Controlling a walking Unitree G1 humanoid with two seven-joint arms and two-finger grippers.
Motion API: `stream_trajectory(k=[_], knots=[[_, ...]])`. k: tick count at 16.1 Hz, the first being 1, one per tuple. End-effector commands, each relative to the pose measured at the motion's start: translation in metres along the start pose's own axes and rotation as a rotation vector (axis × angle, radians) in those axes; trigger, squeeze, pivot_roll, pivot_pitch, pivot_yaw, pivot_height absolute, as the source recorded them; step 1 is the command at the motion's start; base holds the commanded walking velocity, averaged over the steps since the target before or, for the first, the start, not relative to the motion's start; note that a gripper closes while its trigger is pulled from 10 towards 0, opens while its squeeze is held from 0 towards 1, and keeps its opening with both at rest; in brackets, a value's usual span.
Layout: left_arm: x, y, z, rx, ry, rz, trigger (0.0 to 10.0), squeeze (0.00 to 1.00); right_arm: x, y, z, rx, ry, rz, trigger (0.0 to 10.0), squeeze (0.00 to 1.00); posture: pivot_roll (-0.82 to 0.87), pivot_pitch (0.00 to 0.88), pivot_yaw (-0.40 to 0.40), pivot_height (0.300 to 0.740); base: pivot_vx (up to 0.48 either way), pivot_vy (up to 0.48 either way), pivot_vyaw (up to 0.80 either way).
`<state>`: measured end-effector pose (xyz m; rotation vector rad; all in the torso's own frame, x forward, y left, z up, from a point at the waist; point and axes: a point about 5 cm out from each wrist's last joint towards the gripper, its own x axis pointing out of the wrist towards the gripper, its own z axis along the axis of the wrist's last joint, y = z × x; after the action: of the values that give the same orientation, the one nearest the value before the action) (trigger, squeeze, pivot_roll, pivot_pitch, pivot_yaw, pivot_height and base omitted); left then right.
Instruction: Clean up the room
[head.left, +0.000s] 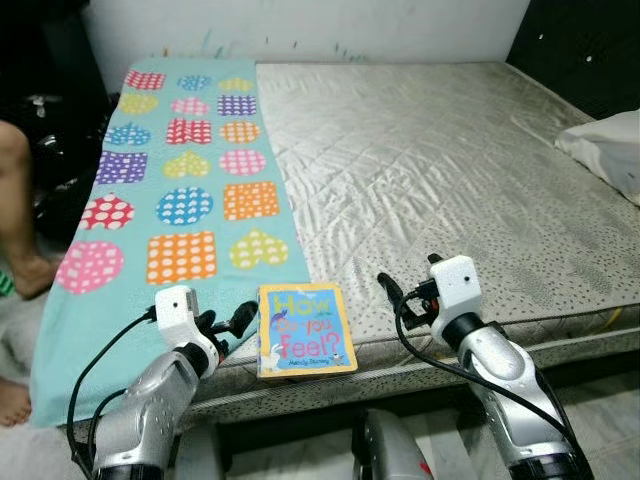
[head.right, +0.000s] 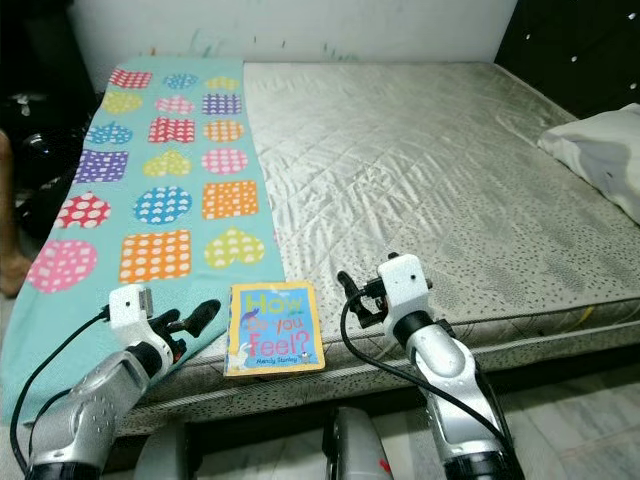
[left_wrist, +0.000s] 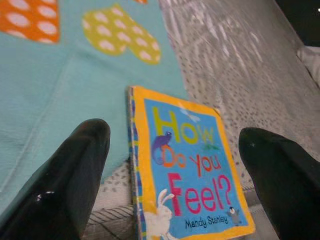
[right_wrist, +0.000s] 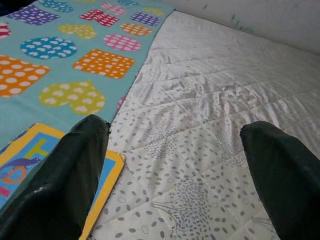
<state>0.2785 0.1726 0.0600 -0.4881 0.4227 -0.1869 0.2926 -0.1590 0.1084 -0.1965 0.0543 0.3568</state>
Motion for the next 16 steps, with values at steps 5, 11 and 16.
stream_trajectory(k=[5,11,16], knots=[[0.012,0.000,-0.021,-0.060,0.149,-0.043,10.0,0.00,-0.031,-0.017,-0.001,-0.013,0.038,-0.001,10.0,0.00,-0.17,0.094,-0.055,0.580,0.000,0.000,0.00],[0.020,0.005,-0.016,-0.076,0.139,-0.025,10.0,0.00,-0.043,-0.015,0.000,-0.039,0.069,0.020,10.0,0.00,-0.20,0.112,-0.063,0.555,0.000,0.000,0.00],[0.016,0.016,-0.017,-0.100,0.137,0.011,10.0,0.00,-0.041,-0.020,-0.004,-0.066,0.084,0.034,10.0,0.00,-0.20,0.109,-0.072,0.555,0.000,0.000,0.00]])
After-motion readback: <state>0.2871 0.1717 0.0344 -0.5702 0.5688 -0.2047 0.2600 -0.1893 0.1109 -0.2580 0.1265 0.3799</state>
